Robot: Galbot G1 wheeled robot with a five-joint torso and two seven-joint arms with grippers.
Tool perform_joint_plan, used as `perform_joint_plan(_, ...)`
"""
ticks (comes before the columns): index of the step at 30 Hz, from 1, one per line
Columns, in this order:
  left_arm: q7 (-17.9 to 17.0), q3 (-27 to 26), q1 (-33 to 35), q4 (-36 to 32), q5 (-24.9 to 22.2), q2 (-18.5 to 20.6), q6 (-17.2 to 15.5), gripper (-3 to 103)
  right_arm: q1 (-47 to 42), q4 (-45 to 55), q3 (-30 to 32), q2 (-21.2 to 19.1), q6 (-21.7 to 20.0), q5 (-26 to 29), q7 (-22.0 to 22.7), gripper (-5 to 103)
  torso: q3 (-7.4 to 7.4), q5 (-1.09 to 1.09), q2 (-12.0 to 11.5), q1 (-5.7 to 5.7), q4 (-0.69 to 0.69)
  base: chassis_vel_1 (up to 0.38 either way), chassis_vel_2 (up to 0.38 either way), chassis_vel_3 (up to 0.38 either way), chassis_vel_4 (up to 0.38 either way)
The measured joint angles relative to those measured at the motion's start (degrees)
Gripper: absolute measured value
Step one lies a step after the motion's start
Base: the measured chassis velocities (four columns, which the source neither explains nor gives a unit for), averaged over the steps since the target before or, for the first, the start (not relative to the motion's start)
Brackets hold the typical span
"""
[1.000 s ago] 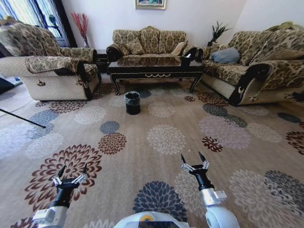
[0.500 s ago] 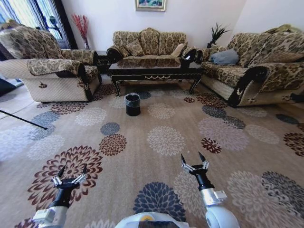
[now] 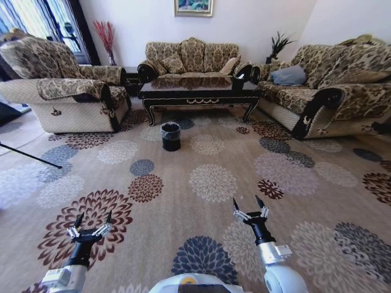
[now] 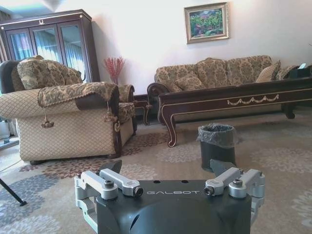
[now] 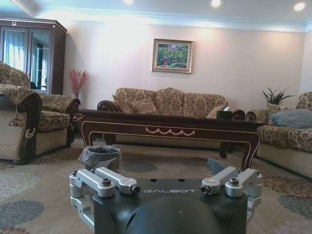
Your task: Move to the front of the table and pick up the trash from the floor, then place it into the trash bin.
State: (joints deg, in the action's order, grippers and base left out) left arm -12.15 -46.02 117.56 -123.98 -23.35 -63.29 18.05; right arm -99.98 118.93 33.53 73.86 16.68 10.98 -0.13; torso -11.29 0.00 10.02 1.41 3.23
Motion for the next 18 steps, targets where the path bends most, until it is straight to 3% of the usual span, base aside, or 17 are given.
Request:
perform_joint_plan(7, 0.00, 0.00, -0.01, 0.00, 0.00, 0.01, 0.00, 100, 0.04, 0.00, 0.00, 0.00, 0.00, 0.00, 0.00, 100, -0.66, 0.00, 0.81, 0.22, 0.01, -0.085, 0.097, 0.082, -0.093)
perform_joint_plan(18, 0.00, 0.00, 0.00, 0.00, 0.00, 0.01, 0.00, 100, 0.01, 0.00, 0.00, 0.00, 0.00, 0.00, 0.00, 100, -2.18, 0.00, 3.12, 0.92, 0.00, 0.000, 0.000, 0.000, 0.000)
